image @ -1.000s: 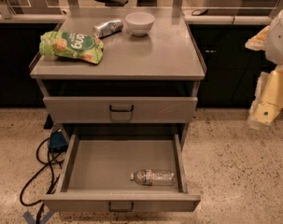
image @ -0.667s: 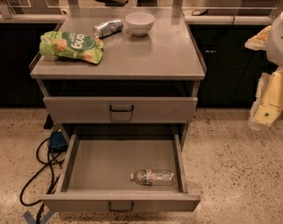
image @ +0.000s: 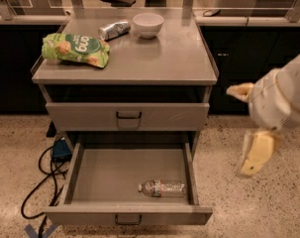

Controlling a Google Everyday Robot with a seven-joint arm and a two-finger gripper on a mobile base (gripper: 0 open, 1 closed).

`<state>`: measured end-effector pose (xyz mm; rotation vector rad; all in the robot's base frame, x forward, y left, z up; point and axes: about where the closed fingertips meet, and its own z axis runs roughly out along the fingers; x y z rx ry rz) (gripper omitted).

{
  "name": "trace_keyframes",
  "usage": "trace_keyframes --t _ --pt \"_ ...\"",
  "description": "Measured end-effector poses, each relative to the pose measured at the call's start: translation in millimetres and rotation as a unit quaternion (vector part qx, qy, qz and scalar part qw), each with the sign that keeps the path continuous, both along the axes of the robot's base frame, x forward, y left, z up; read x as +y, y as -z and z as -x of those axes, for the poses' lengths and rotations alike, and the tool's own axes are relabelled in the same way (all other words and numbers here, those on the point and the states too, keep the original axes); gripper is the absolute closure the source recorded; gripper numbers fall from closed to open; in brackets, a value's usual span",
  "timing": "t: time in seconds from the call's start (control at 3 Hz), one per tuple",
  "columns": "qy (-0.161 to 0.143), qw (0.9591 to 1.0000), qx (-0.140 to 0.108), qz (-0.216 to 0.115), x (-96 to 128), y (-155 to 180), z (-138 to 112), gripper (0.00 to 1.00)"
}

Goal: Pick water bottle from middle drawer and place on counter

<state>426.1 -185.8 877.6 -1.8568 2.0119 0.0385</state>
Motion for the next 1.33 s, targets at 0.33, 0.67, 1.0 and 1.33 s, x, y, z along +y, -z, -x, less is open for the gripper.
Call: trace_keyframes --t 0.33,0.67,1.0,1.33 --pt "-0.041 0.999 0.014 -0.015 31.6 86.6 7.0 0.0" --pt "-0.071 0.995 0.068 -0.019 71.2 209.3 15.5 0.0" --pt "-0.075 0.988 0.135 -0.01 99.5 337.0 37.6 0.0" --pt "-0.058 0.9874 0.144 -0.03 116.6 370.1 36.0 0.0"
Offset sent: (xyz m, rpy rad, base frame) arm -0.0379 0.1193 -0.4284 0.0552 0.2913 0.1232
